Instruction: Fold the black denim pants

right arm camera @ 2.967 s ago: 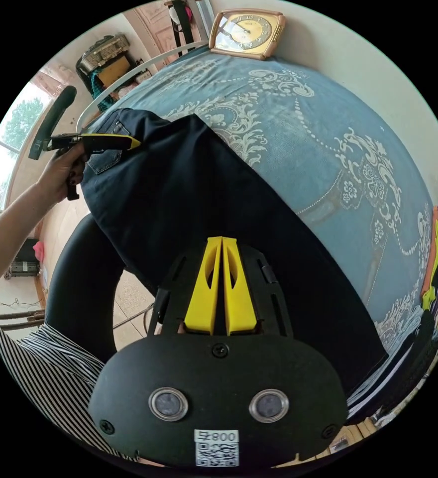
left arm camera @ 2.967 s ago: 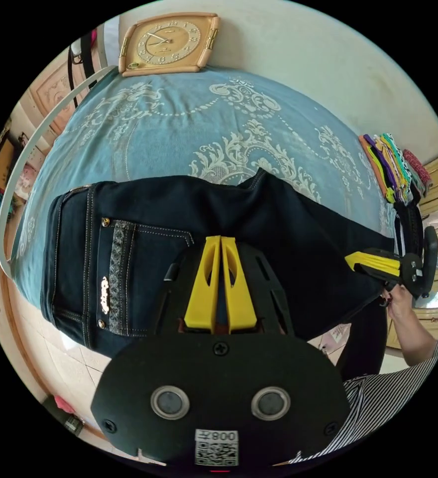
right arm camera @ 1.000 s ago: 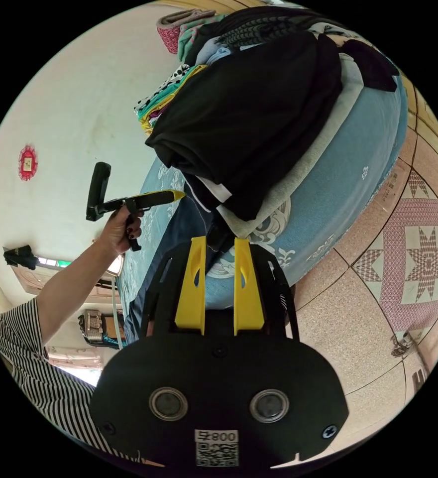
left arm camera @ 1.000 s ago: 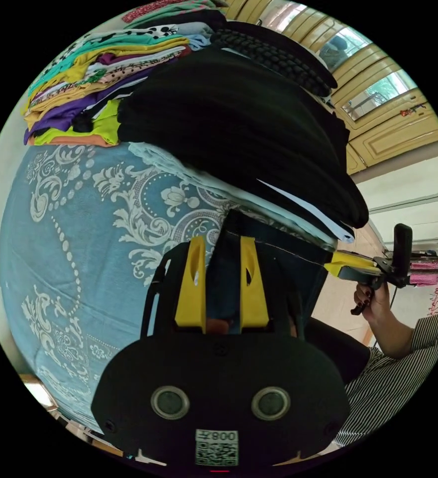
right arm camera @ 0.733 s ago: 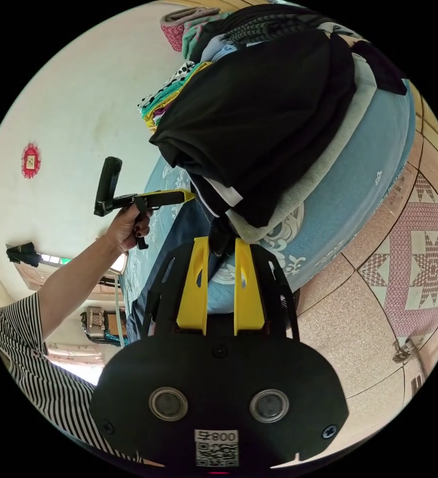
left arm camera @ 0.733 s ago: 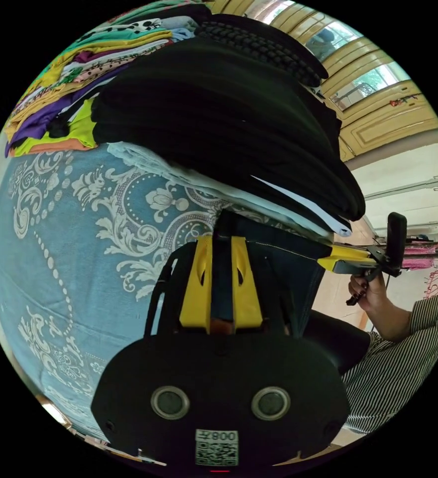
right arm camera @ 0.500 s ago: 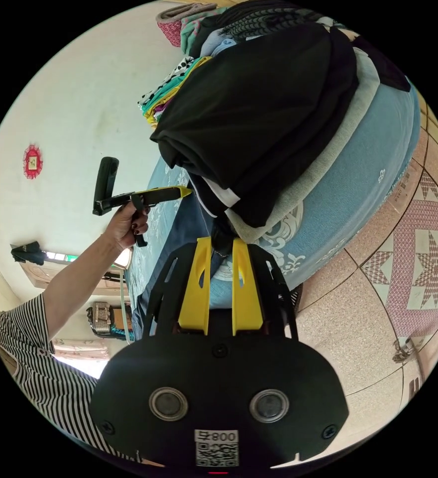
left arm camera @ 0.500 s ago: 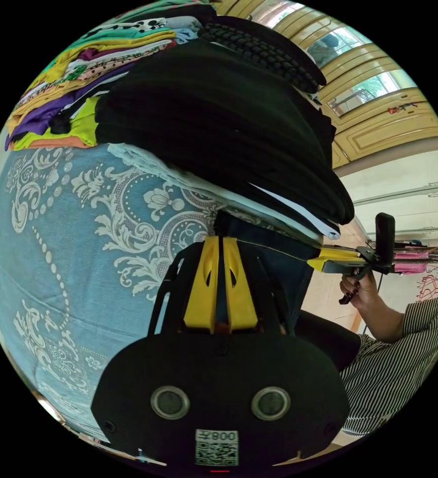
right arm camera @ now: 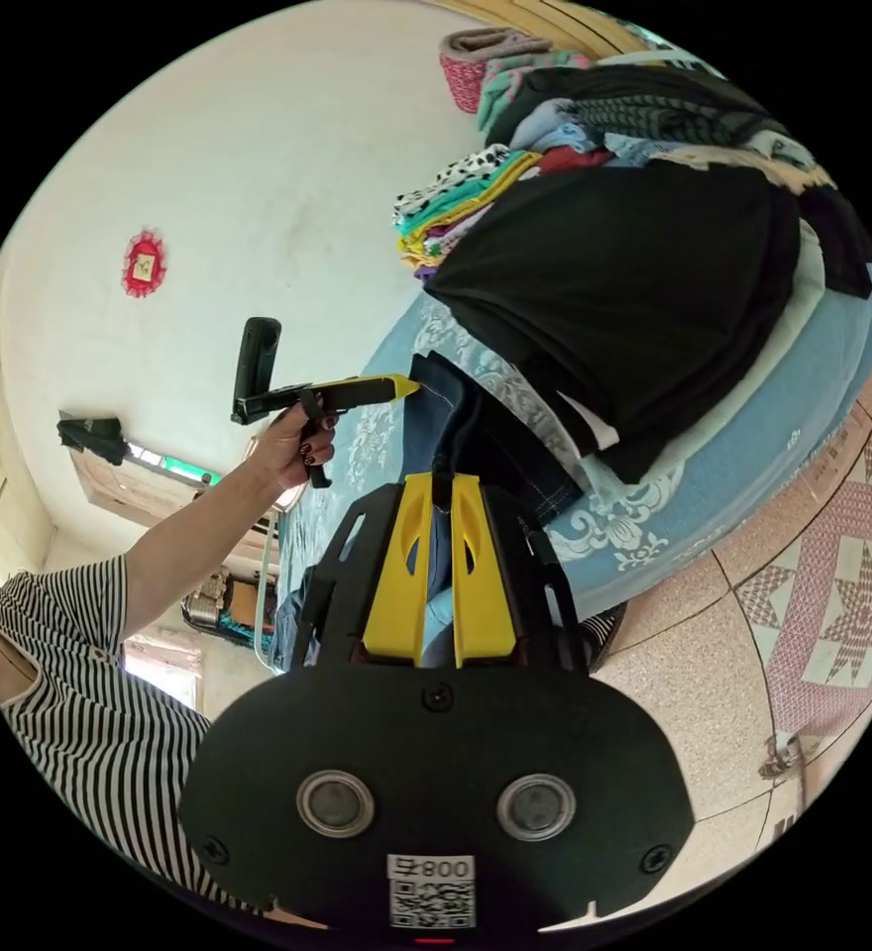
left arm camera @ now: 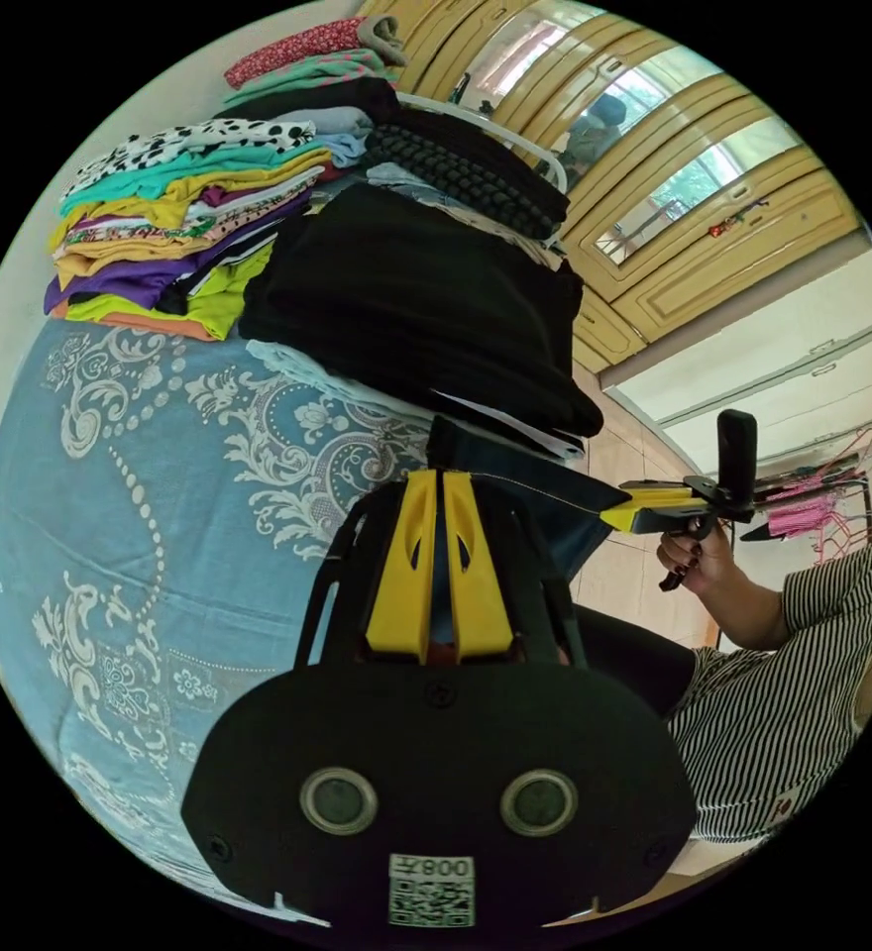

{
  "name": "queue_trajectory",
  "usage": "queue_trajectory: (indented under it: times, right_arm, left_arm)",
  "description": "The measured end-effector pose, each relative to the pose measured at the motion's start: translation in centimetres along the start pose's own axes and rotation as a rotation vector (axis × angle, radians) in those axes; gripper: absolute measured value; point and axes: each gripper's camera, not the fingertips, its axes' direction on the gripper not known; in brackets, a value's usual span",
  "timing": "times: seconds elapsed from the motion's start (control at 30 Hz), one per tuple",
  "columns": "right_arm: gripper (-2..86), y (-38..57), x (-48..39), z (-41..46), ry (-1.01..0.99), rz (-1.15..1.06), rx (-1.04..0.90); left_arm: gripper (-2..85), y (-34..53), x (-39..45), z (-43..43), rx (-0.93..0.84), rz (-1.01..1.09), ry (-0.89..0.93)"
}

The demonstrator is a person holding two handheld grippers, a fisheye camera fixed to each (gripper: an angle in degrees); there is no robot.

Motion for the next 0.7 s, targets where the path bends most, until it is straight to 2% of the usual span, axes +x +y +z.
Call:
queue_trajectory:
  times: [0.23, 0.37, 0.5, 0.7]
  right_arm:
    - [3.5, 0.6, -3.6, -0.5, 0.013, -0.154, 0.009]
    - [4.2, 1.4, -1.2, -0.3, 0.003, -0.096, 0.032]
    - [6.4, 1.7, 2.5, 1.0, 0.100, -0.002, 0.018]
    - [9.2, 2.0, 6.7, 2.5, -0.017, 0.059, -0.012]
  left_arm:
    - [1.0, 6.8, -0.6, -7.8, 0.141, -0.008, 0.032]
    - [1.0, 9.8, -1.5, -9.7, 0.169, -0.018, 0.049]
    - [1.0, 11.0, -1.4, -9.1, 0.152, 0.001, 0.061]
    - [1.0, 12.8, -0.7, -9.3, 0.142, 0.063, 0.073]
